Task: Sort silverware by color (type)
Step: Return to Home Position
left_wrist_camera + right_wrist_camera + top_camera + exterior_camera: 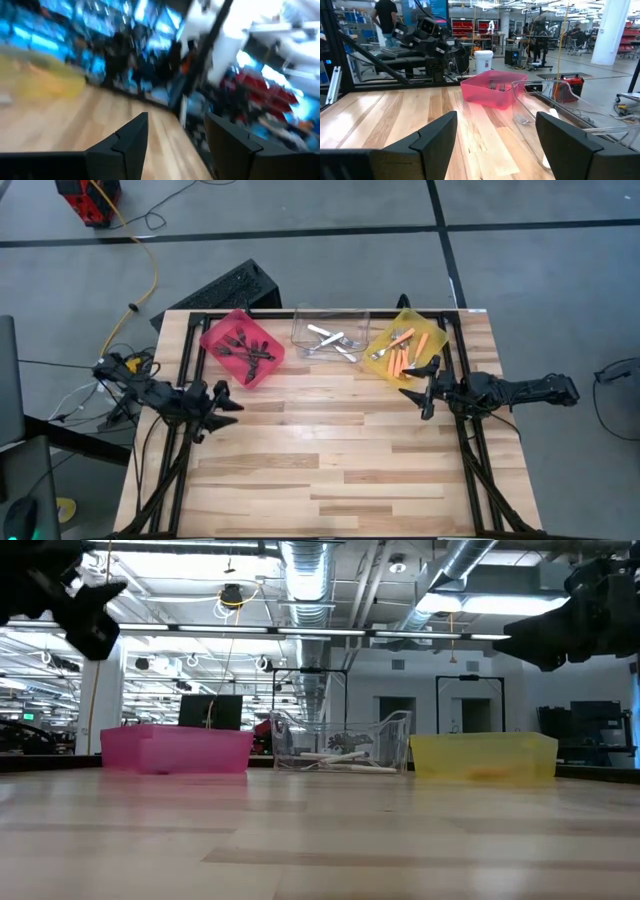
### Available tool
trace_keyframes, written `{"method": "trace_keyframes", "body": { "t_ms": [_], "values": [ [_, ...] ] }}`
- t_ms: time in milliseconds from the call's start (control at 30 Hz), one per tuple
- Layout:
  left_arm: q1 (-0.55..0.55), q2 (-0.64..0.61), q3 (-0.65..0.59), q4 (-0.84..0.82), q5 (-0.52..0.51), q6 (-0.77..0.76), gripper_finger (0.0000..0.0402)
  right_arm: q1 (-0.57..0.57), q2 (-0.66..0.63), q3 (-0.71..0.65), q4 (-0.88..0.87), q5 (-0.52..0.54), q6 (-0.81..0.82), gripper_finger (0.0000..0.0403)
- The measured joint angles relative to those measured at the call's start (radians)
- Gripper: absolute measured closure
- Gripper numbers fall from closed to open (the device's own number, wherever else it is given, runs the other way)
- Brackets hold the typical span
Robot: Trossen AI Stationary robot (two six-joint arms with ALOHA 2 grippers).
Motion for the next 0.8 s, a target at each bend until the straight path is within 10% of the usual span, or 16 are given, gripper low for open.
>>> {"method": "trace_keyframes", "body": {
  "t_ms": [233,800],
  "values": [
    [-0.035,0.001,0.001,-0.005,-0.151,0.009,0.0223,0.000,-0.002,0.001,0.000,0.001,0.000,0.0106],
    [-0.096,0.005,-0.001,0.001,-0.155,0.009,0.0223,0.000,-0.002,0.001,0.000,0.001,-0.002,0.0106]
  ]
}}
